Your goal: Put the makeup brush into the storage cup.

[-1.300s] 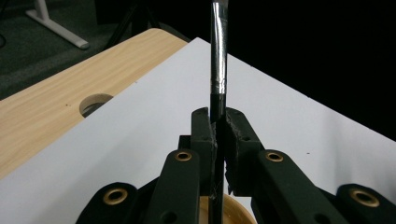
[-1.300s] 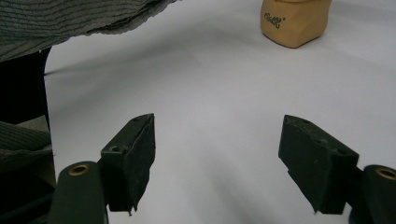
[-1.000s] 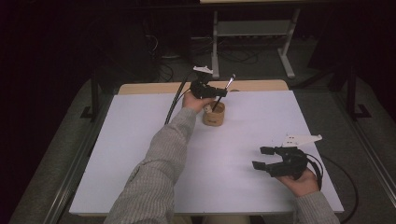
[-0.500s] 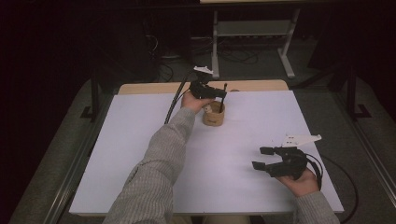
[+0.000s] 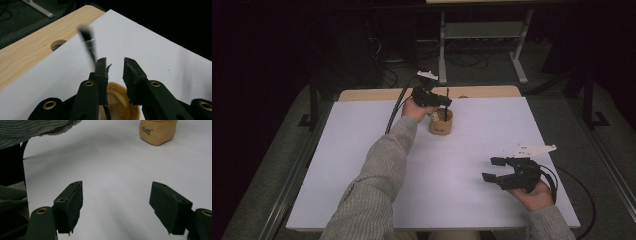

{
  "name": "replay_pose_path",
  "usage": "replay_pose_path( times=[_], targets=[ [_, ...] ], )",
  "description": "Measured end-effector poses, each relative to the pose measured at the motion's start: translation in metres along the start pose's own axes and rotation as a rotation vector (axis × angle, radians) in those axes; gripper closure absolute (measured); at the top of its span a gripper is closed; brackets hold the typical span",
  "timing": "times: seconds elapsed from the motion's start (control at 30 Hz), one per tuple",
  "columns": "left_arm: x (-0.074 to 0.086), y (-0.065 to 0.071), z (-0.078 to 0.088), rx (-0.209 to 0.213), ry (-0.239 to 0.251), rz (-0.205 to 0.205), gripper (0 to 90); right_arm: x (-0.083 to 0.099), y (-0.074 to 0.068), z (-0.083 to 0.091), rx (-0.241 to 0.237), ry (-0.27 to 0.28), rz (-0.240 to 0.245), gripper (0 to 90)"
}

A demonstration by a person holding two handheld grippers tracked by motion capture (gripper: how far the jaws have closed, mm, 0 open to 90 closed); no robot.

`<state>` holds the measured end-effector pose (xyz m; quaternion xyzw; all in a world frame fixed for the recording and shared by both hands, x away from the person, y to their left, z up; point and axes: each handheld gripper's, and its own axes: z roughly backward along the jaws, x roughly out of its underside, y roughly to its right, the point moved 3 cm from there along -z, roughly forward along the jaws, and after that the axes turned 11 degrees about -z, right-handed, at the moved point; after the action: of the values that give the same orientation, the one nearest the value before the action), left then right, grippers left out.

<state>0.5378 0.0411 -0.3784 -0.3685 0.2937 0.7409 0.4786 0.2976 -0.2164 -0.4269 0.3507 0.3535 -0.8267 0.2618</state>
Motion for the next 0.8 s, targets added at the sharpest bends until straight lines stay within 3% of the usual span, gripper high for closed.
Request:
replay_pose_path(
  times=[0.8],
  targets=[
    [0.003, 0.011, 0.029, -0.012, -0.007, -0.033, 68.9, 0.0, 0.001, -0.001, 0.028, -0.002, 0.005, 25.2]
  ],
)
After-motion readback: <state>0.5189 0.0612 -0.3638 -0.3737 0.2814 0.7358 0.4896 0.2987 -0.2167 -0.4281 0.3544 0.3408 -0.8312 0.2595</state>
